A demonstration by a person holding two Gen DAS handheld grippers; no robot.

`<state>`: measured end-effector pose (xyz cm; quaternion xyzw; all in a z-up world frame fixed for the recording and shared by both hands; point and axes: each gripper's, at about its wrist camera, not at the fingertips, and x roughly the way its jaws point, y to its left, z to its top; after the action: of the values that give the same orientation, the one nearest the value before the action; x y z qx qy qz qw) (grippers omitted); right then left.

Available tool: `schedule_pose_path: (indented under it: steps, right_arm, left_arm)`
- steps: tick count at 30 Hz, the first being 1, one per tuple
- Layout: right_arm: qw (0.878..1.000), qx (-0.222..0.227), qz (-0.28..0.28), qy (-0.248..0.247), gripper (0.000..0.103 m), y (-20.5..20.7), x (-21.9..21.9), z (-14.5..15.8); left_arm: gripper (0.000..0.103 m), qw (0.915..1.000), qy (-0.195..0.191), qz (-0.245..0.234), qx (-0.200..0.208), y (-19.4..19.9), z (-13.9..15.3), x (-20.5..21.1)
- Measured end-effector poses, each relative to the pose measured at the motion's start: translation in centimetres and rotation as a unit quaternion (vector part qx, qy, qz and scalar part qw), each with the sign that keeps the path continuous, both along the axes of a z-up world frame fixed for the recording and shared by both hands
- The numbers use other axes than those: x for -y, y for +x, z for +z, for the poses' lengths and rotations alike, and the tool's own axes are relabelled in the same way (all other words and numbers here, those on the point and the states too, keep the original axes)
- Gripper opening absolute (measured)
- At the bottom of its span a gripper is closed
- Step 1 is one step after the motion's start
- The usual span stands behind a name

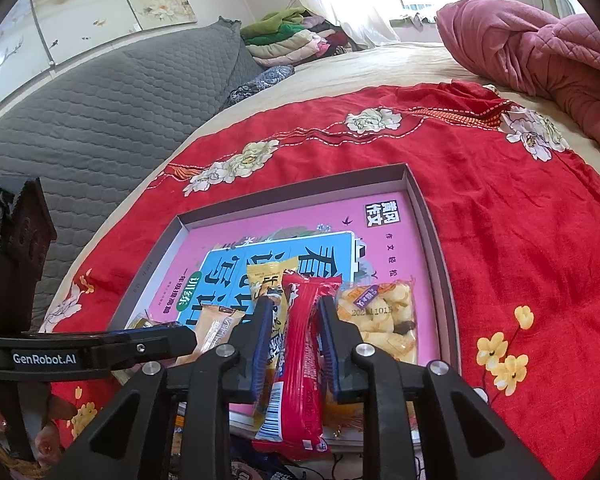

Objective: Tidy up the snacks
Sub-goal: 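Lower both packets onto the workbook and open both grippers to release, then lift both tools away from the box back toward the snack pile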

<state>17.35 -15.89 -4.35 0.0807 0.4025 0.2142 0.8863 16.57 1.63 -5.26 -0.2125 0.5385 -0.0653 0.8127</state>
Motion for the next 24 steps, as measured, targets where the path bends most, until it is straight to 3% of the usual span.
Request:
schedule_pose_path:
  steps: [6,10,24]
  right_arm:
    - [1.0,0.003,-0.001,0.002,0.026,-0.1,0.0,0.3]
    - [1.0,0.007,0.001,0.009,0.033,-0.2,0.1,0.6]
    - [1.0,0.025,0.004,0.007,0.038,-0.5,0.1,1.5]
  left_arm:
    - [0.053,1.0,0.0,0.007,0.005,-0.4,0.5,-0.6]
    - [0.053,0.9999,-0.002,0.015,0.007,-0.7,0.8,-1.2]
    - [0.055,0.9992,-0.002,0.033,0.023,-1.9,2.6,-3.1]
